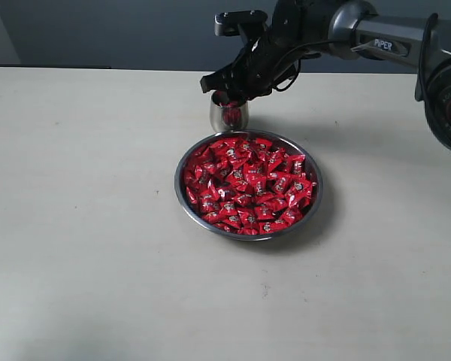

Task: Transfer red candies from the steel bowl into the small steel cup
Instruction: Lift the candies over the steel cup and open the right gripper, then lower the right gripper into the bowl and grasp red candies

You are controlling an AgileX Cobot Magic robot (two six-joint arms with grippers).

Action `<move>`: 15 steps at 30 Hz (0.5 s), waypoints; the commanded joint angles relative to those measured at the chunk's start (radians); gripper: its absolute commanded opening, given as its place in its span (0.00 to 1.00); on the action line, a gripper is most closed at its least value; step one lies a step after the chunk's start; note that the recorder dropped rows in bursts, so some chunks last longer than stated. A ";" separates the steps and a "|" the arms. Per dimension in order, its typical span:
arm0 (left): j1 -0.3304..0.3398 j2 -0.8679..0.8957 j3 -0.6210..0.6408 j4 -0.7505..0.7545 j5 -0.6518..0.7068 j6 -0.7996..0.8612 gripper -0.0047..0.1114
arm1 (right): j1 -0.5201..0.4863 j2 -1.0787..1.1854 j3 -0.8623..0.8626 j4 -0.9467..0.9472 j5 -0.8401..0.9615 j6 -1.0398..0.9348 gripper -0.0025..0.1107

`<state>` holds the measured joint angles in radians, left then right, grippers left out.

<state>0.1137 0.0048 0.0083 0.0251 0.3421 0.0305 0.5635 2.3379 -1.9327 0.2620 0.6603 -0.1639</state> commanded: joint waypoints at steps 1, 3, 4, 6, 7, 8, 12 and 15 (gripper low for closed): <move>-0.005 -0.005 -0.008 0.002 -0.005 -0.001 0.04 | -0.005 -0.054 -0.008 -0.009 0.008 0.000 0.37; -0.005 -0.005 -0.008 0.002 -0.005 -0.001 0.04 | -0.005 -0.077 -0.008 -0.009 0.037 0.000 0.37; -0.005 -0.005 -0.008 0.002 -0.005 -0.001 0.04 | -0.005 -0.089 -0.008 -0.009 0.059 0.000 0.37; -0.005 -0.005 -0.008 0.002 -0.005 -0.001 0.04 | -0.005 -0.115 -0.006 -0.009 0.117 0.000 0.37; -0.005 -0.005 -0.008 0.002 -0.005 -0.001 0.04 | -0.003 -0.124 -0.006 -0.009 0.156 0.000 0.37; -0.005 -0.005 -0.008 0.002 -0.005 -0.001 0.04 | -0.003 -0.131 -0.006 -0.009 0.188 0.000 0.37; -0.005 -0.005 -0.008 0.002 -0.005 -0.001 0.04 | 0.009 -0.143 0.001 -0.014 0.327 -0.023 0.37; -0.005 -0.005 -0.008 0.002 -0.005 -0.001 0.04 | 0.039 -0.147 0.043 -0.018 0.346 -0.043 0.37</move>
<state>0.1137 0.0048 0.0083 0.0251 0.3421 0.0305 0.5767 2.2036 -1.9208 0.2547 0.9696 -0.1802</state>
